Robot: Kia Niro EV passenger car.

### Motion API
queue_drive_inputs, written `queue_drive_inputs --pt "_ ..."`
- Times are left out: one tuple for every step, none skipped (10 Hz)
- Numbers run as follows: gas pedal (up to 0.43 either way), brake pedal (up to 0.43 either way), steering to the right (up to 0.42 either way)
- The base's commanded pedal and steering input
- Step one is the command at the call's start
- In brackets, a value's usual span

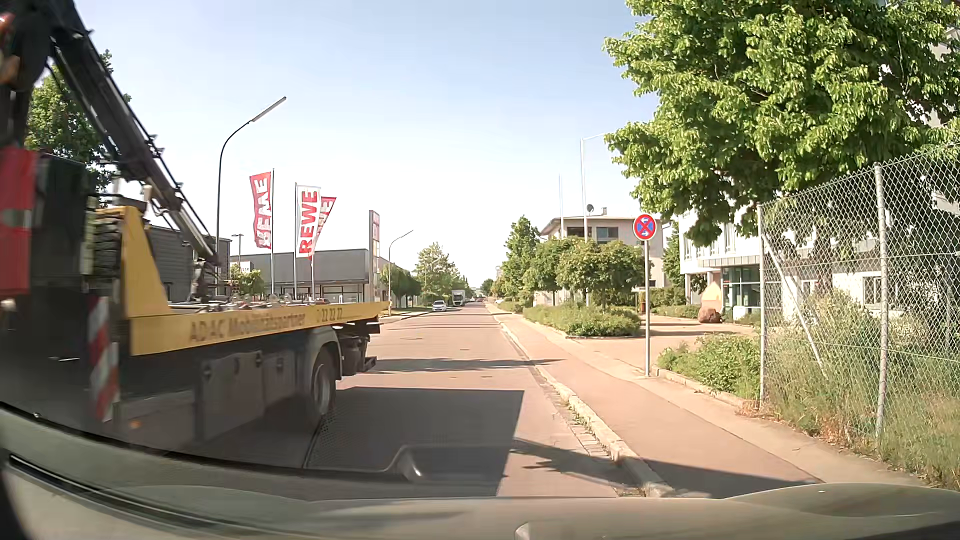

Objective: Follow the waypoints while adhering to traffic rules and regulations

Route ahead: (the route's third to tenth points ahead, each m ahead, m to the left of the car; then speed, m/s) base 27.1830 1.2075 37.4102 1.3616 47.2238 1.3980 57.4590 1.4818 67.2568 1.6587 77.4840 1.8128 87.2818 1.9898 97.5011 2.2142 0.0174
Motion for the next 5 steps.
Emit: queue_drive_inputs --pt "0.0 0.439 -0.029" --pt "0.0 0.433 -0.03" --pt "0.0 0.0 -0.031" --pt "0.0 0.0 -0.031" --pt "0.0 0.0 -0.033"
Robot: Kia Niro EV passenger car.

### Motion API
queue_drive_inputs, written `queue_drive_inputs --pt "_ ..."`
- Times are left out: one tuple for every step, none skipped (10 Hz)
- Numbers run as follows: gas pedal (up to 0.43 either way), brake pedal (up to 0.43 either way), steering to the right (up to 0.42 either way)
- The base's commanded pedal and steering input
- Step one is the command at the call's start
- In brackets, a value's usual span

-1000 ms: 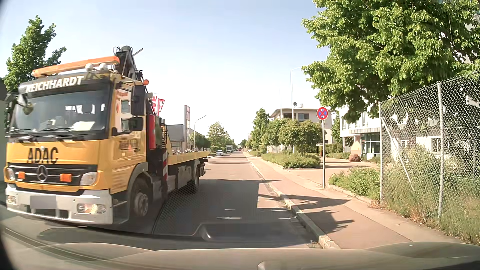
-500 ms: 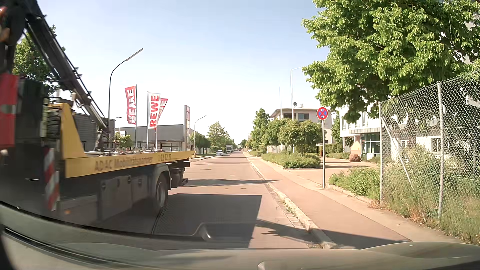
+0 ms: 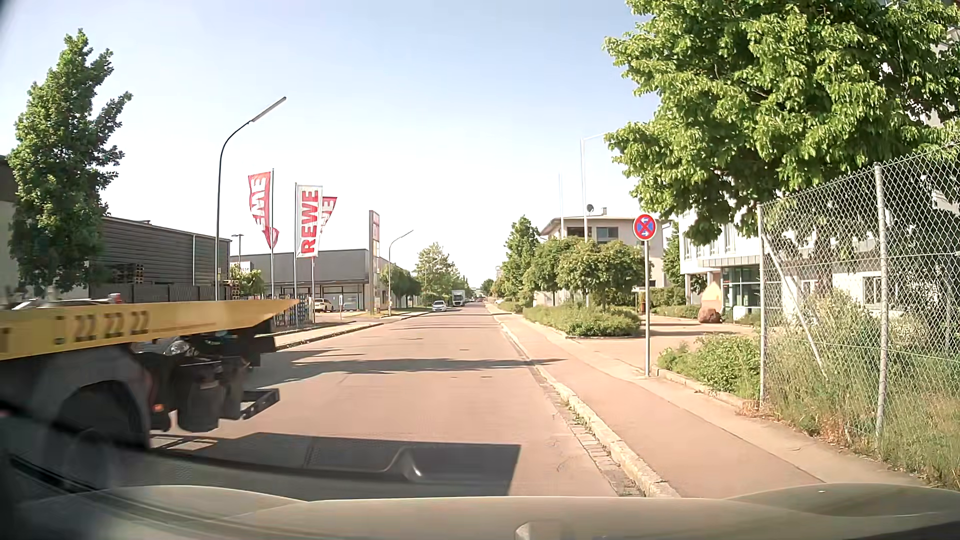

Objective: Follow the waypoints while adhering to traffic rules and regulations

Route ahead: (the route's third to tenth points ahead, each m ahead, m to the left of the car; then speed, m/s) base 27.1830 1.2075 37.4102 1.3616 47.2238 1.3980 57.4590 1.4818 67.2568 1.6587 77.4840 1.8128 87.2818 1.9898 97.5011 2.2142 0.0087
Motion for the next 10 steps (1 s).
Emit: queue_drive_inputs --pt "0.0 0.0 -0.033" --pt "0.0 0.0 -0.035" --pt "0.0 0.0 -0.042" --pt "0.008 0.0 -0.067" --pt "0.059 0.0 -0.092" --pt "0.087 0.0 -0.104" --pt "0.118 0.0 -0.119" --pt "0.118 0.0 -0.13" --pt "0.118 0.0 -0.137" --pt "0.118 0.0 -0.14"
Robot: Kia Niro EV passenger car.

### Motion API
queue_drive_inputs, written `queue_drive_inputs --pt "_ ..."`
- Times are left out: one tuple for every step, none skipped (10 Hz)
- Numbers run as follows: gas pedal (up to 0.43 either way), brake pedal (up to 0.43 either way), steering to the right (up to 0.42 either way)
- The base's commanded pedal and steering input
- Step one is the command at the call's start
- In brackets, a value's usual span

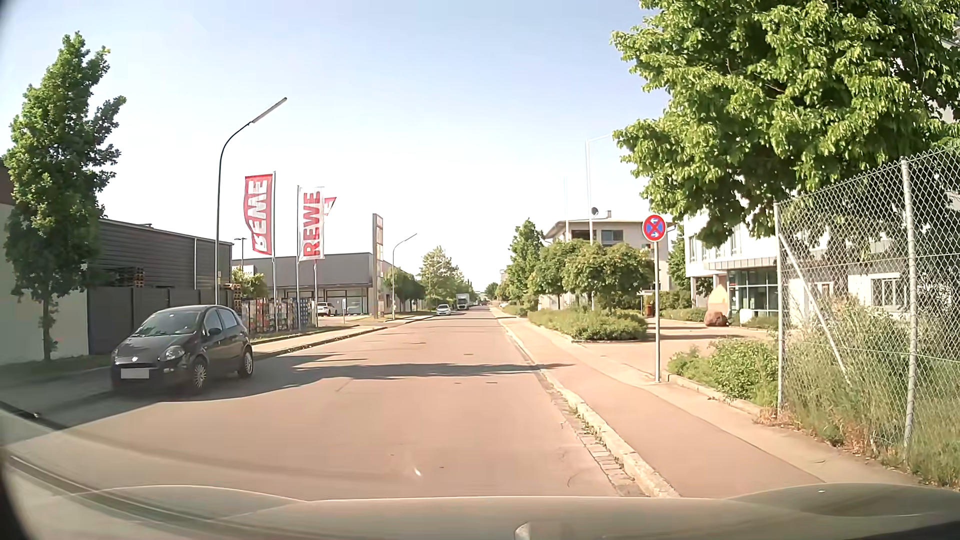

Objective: Follow the waypoints while adhering to traffic rules and regulations

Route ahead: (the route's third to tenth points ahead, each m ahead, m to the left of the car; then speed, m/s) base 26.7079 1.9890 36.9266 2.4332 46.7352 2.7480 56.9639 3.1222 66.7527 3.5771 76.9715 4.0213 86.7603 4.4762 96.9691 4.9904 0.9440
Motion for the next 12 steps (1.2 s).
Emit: queue_drive_inputs --pt "0.118 0.0 -0.144" --pt "0.118 0.0 -0.148" --pt "0.118 0.0 -0.156" --pt "0.15 0.0 -0.167" --pt "0.248 0.0 -0.164" --pt "0.248 0.0 -0.149" --pt "0.248 0.0 -0.135" --pt "0.248 0.0 -0.125" --pt "0.248 0.0 -0.118" --pt "0.248 0.0 -0.107" --pt "0.26 0.0 -0.099" --pt "0.26 0.0 -0.087"
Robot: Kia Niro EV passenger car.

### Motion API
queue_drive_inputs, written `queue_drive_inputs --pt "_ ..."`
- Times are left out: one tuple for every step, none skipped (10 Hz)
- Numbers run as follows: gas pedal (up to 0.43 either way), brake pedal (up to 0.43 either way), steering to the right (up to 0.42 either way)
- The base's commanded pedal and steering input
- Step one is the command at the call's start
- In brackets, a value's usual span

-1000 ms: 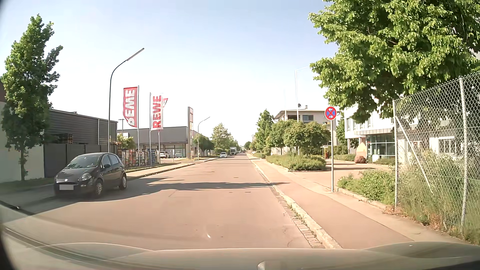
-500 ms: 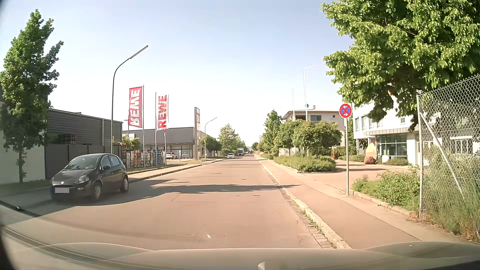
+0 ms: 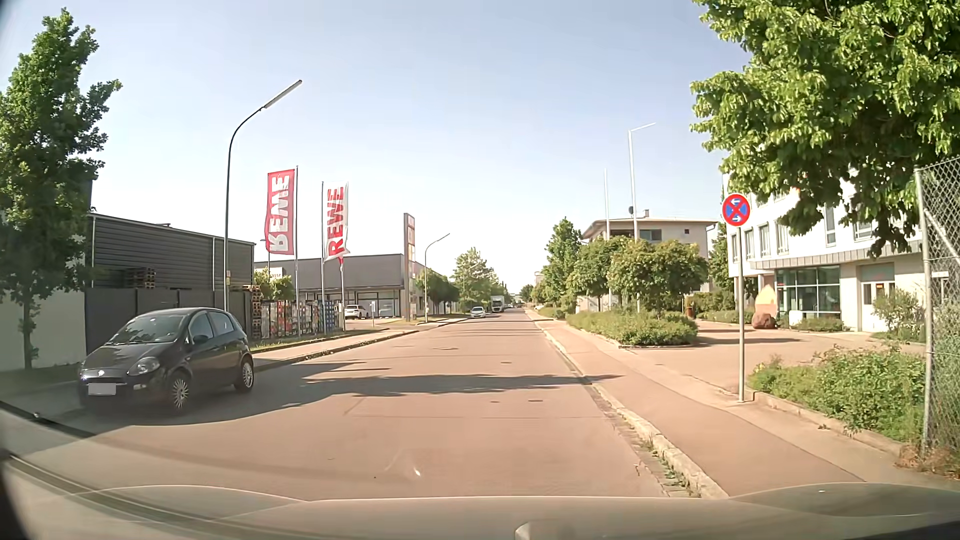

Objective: Follow the waypoints while adhering to traffic rules and regulations

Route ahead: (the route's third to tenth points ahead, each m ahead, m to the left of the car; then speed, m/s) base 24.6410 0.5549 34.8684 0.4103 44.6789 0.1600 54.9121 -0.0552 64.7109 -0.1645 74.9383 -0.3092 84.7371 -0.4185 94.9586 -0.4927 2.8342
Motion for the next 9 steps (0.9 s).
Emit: queue_drive_inputs --pt "0.268 0.0 -0.077" --pt "0.28 0.0 -0.061" --pt "0.28 0.0 -0.048" --pt "0.28 0.0 -0.038" --pt "0.28 0.0 -0.033" --pt "0.28 0.0 -0.029" --pt "0.28 0.0 -0.024" --pt "0.28 0.0 -0.022" --pt "0.28 0.0 -0.023"
